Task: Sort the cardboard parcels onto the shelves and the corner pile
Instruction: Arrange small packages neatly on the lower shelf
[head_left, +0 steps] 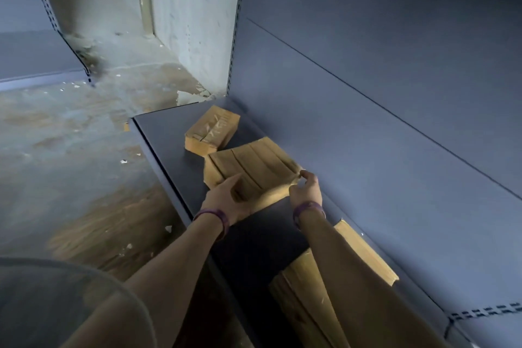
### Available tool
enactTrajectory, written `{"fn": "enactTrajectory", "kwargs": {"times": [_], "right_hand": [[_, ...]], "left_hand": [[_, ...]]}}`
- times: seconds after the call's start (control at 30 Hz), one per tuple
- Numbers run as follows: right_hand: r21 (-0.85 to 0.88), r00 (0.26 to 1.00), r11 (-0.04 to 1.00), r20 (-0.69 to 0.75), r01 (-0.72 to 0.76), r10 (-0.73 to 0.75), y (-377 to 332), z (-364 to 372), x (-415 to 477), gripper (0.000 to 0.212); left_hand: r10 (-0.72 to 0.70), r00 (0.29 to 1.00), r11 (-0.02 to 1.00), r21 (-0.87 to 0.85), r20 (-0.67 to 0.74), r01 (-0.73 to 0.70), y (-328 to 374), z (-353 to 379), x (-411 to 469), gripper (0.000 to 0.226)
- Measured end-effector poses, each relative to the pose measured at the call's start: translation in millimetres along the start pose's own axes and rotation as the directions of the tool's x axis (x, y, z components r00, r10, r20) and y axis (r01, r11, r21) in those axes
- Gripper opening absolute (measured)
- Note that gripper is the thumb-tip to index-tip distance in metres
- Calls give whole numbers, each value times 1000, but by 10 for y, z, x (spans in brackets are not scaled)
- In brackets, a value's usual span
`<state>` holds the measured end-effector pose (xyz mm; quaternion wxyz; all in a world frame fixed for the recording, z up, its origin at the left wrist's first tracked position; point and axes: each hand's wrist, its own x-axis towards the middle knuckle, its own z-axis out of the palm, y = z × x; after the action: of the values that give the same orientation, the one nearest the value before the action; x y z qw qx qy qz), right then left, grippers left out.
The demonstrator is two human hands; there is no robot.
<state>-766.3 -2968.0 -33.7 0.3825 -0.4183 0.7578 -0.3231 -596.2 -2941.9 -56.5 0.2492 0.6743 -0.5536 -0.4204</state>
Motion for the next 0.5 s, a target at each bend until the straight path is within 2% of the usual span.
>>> {"fn": "enactTrajectory", "kwargs": {"times": [0.13, 0.27, 0.4, 0.5], "right_hand": [[57, 1000, 998, -4, -15, 15, 10, -7, -74, 48], [35, 1000, 999, 15, -10, 10, 89, -59, -108, 57], [-62, 988, 997, 150, 37, -28, 187, -72, -172, 75], [-175, 969, 981, 244, 82, -37, 209, -59, -301, 68]], "left_hand": [[-19, 996, 1000, -16, -90, 18, 16, 7, -79, 62], [-19, 989, 1000, -12, -149, 17, -119, -129, -161, 56], [7, 985, 1000, -28, -170, -12, -234, -335, -263, 52], [-2, 977, 994, -107, -214, -22, -237, -392, -373, 45]]}}
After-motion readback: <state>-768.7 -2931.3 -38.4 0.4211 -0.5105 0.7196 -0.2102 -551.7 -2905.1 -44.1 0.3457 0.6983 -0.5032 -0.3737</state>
